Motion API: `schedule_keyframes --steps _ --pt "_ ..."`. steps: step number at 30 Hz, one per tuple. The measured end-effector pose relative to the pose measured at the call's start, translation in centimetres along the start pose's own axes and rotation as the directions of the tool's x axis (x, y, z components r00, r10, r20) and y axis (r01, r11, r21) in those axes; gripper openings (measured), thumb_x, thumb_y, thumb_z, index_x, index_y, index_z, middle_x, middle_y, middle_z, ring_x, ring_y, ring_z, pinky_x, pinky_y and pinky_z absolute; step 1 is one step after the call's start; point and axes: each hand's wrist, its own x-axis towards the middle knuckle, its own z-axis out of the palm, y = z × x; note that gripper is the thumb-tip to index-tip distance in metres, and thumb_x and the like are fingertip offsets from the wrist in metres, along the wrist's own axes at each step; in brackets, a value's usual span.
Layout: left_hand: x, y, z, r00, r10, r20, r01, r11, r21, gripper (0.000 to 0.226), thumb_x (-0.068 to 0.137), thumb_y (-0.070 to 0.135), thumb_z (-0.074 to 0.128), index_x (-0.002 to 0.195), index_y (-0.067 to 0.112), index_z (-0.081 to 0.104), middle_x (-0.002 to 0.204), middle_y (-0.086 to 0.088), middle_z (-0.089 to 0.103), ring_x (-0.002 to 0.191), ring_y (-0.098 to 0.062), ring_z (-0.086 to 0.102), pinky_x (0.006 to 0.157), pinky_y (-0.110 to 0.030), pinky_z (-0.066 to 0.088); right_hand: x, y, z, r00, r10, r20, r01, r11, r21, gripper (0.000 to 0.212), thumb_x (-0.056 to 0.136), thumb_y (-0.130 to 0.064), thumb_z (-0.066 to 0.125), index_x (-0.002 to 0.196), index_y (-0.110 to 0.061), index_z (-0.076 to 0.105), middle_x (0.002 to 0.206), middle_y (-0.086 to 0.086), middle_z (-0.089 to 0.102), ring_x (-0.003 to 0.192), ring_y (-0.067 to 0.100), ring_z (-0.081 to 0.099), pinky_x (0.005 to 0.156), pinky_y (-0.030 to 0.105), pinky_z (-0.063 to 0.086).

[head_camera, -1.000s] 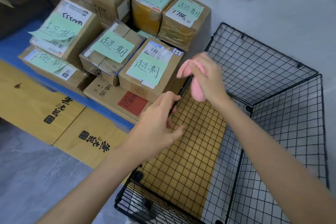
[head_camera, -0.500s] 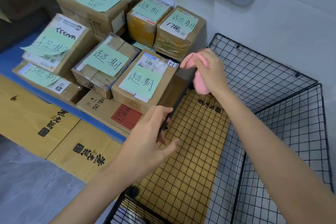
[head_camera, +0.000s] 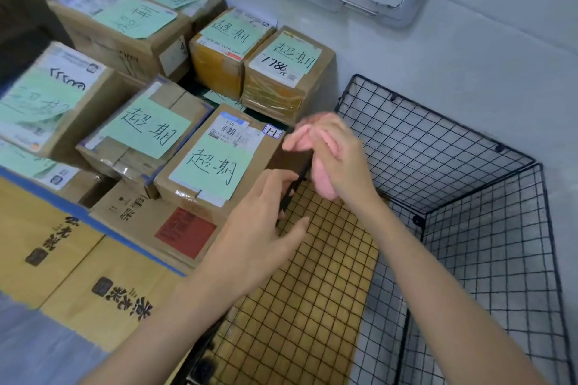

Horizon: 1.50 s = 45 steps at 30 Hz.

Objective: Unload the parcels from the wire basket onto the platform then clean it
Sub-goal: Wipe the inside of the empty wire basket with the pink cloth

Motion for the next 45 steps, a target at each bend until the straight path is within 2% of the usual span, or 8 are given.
schedule_keyframes --steps 6,11,18,22,26,30,36,45 --pt "-0.2 0.2 -0.2 1.0 0.001 0.004 -0.001 1.0 0.017 0.051 0.089 0.031 0.066 0.131 0.031 0.039 0.118 0.017 0.045 0.096 0.0 0.052 0.085 -0.028 0.051 7.2 4.5 -2.4 0.99 0.123 -0.067 -0.128 0.989 -0.07 0.023 0.102 -0.023 0.049 0.109 -0.012 0.068 0.12 0.0 0.062 0.109 0.008 0.056 0.101 0.017 0.039" --pt "-0.2 0.4 -0.4 1.0 0.008 0.009 -0.008 0.999 0.036 0.048 0.09 0.033 0.064 0.132 0.032 0.04 0.116 0.02 0.042 0.097 0.002 0.05 0.081 -0.021 0.049 10.1 6.3 -2.9 0.982 0.159 -0.1 -0.167 0.984 -0.067 0.03 0.102 -0.028 0.047 0.101 -0.009 0.07 0.11 0.004 0.066 0.095 -0.007 0.053 0.085 0.003 0.033" --pt "0.1 0.5 -0.2 0.999 0.039 -0.015 -0.037 0.997 0.072 0.04 0.09 0.024 0.066 0.126 0.023 0.048 0.108 0.016 0.044 0.09 -0.006 0.051 0.077 -0.025 0.047 3.4 1.5 -0.7 0.982 0.155 -0.105 -0.148 0.986 0.073 0.026 0.099 -0.013 0.052 0.077 -0.018 0.064 0.09 -0.002 0.061 0.09 -0.001 0.058 0.089 0.011 0.038" --pt "0.1 0.3 0.0 0.999 0.048 -0.016 -0.046 0.995 0.083 0.04 0.089 0.021 0.068 0.124 0.021 0.05 0.107 0.015 0.045 0.085 -0.008 0.053 0.07 -0.024 0.049 -0.6 0.2 0.4 0.995 0.091 -0.049 -0.085 0.99 0.113 0.019 0.1 -0.016 0.054 0.094 -0.007 0.07 0.097 0.0 0.063 0.094 0.008 0.06 0.089 0.022 0.045" --pt "0.1 0.4 0.0 0.999 0.048 -0.011 -0.047 0.995 0.083 0.043 0.088 0.022 0.067 0.127 0.021 0.049 0.109 0.017 0.044 0.084 -0.01 0.054 0.071 -0.026 0.049 2.1 1.8 -0.5 0.998 0.062 -0.021 -0.061 0.997 0.037 0.022 0.102 -0.016 0.052 0.096 -0.006 0.07 0.103 0.004 0.065 0.098 0.003 0.059 0.093 0.017 0.043" --pt "-0.2 0.4 -0.2 0.999 0.036 0.009 -0.037 0.997 0.073 0.047 0.09 0.026 0.066 0.133 0.025 0.046 0.114 0.018 0.043 0.079 -0.007 0.056 0.07 -0.028 0.052 7.9 4.7 -2.5 0.985 0.154 -0.079 -0.155 0.988 -0.016 0.027 0.103 -0.022 0.048 0.089 -0.013 0.07 0.102 -0.005 0.066 0.103 0.007 0.059 0.104 0.032 0.041" --pt "-0.1 0.4 -0.4 1.0 0.022 0.004 -0.022 0.996 0.084 0.047 0.089 0.025 0.068 0.131 0.028 0.045 0.109 0.019 0.043 0.086 -0.003 0.052 0.07 -0.016 0.047 9.5 5.4 -2.2 0.956 0.226 -0.186 -0.216 0.974 0.073 0.025 0.101 -0.021 0.048 0.082 -0.021 0.063 0.093 -0.007 0.064 0.095 0.007 0.06 0.098 0.027 0.043" --pt "-1.2 0.8 0.2 1.0 0.009 -0.011 -0.009 0.999 0.049 0.049 0.085 0.022 0.072 0.128 0.025 0.05 0.108 0.018 0.047 0.082 -0.007 0.055 0.072 -0.018 0.049 0.6 0.4 0.0 0.983 0.145 -0.112 -0.127 0.981 0.148 0.021 0.099 -0.015 0.051 0.088 -0.004 0.066 0.094 0.0 0.062 0.091 0.003 0.058 0.086 0.018 0.041"
